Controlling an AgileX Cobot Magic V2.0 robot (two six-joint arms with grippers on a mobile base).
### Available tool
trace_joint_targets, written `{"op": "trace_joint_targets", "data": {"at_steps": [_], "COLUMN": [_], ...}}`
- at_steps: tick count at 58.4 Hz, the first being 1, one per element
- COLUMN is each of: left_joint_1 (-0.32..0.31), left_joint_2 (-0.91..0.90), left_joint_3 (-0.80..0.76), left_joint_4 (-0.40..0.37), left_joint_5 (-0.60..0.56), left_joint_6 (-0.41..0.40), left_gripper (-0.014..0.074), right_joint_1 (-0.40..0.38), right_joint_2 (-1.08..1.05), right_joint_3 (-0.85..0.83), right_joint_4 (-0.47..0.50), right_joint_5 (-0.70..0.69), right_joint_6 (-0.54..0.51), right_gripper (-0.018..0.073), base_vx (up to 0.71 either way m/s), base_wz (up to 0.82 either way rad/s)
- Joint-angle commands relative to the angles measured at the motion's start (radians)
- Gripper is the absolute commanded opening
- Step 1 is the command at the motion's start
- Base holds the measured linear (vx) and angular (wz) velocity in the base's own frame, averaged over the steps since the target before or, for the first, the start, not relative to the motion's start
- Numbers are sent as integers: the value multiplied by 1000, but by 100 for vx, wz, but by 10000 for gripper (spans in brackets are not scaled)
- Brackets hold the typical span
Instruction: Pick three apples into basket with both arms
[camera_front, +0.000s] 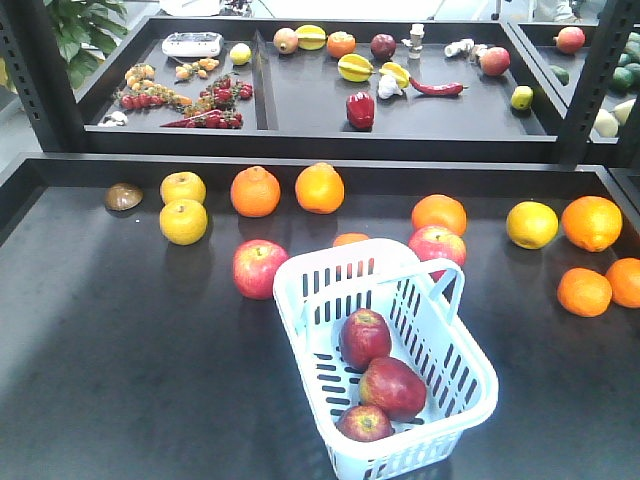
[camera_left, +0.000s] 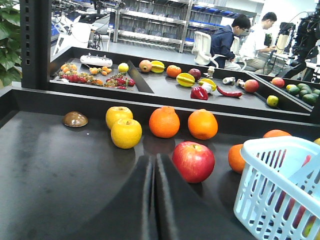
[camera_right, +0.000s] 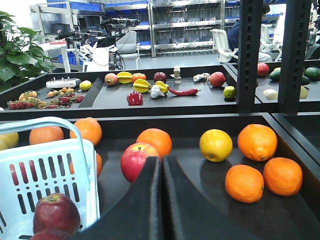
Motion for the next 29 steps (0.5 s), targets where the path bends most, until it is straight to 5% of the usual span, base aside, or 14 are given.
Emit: {"op": "trace_joint_targets", "data": {"at_steps": [1, 29], "left_joint_1": [3, 3], "left_joint_2": [-13, -13], "left_joint_3": [-25, -25], "left_joint_4": [-7, -7], "left_joint_5": [-71, -71], "left_joint_6": [-4, -4], "left_gripper": [-6, -6], "right_joint_1": [-6, -6], "right_joint_2": [-12, -12], "right_joint_3": [11, 11], "right_joint_4": [-5, -5], "right_joint_5": [-72, -72], "right_joint_6": [-13, -13], "right_gripper": [-9, -9], "base_vx": [0, 0], "base_wz": [0, 0]}}
